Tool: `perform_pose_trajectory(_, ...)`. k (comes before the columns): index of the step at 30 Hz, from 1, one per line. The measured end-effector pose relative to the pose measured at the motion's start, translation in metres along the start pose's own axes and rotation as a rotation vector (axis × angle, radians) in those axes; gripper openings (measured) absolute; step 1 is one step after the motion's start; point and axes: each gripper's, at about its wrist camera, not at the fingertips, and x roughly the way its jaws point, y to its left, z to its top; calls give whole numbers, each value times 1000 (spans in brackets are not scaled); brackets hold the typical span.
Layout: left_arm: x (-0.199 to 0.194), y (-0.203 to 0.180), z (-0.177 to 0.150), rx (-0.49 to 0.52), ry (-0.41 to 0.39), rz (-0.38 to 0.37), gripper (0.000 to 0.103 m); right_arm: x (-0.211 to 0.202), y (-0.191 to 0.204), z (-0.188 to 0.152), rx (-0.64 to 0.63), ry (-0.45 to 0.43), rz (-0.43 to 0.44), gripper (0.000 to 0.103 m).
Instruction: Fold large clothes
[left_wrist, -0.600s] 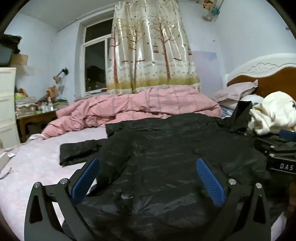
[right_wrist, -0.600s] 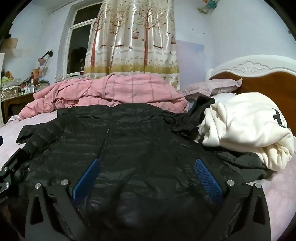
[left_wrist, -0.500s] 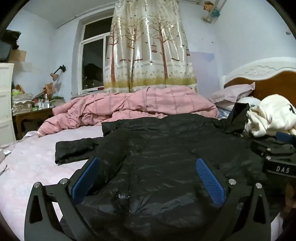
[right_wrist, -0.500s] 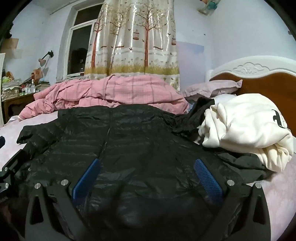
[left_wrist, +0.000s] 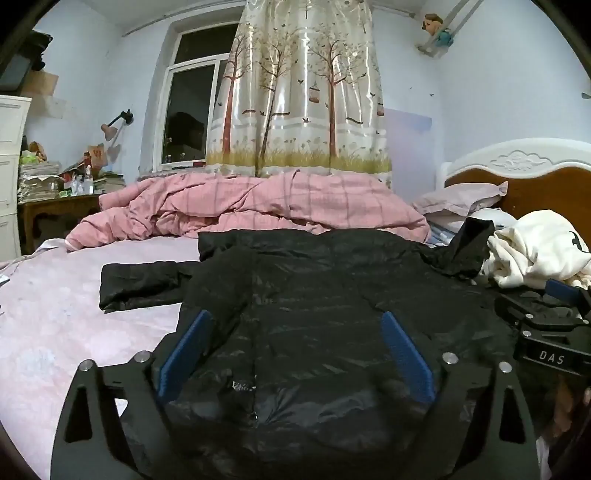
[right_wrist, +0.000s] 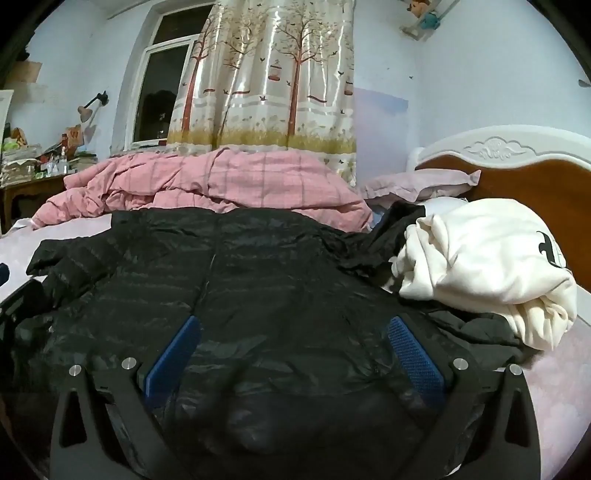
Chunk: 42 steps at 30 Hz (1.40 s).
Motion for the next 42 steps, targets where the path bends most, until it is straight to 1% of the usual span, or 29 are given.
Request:
perform_pose_trajectory(2, -1, -3, -1, 15, -5, 5, 92, -8, -2, -2, 4, -3, 2, 102)
perform_pose_trajectory(6, -5, -7, -1, 42, -26, 20, 93, -3, -4, -4, 15, 20, 20, 102)
perform_pose_trajectory(11, -7, -4, -1, 41, -37, 25, 103, -2, -4, -4, 17, 15, 19, 103)
perform_pose_trajectory(21, -7, -2, 0, 41, -26, 24, 103, -3, -4, -5, 12, 7, 28, 102)
perform_pose_trajectory(24, -7, 0, -1, 41, -22, 24, 103, -4, -2, -4, 7, 11, 5, 102)
perform_pose_trajectory(28, -7, -1, 1, 44, -8, 31, 103, -6, -2, -4, 5, 7, 4, 102)
perform_pose_trajectory(32, -7, 0, 3, 45, -1, 8, 103, -5, -1, -3, -6, 23, 16, 102)
perform_pose_trajectory(36, -3, 0, 5, 30, 10, -38, 103, -6, 0, -1, -9, 18, 14, 102)
perform_pose_trajectory(39, 1, 1, 5, 18, 29, -38, 103, -5, 0, 0, -9, 18, 10, 102)
perform_pose_trajectory(42, -1, 1, 5, 10, 13, -34, 103, -4, 0, 0, -7, 27, -3, 102)
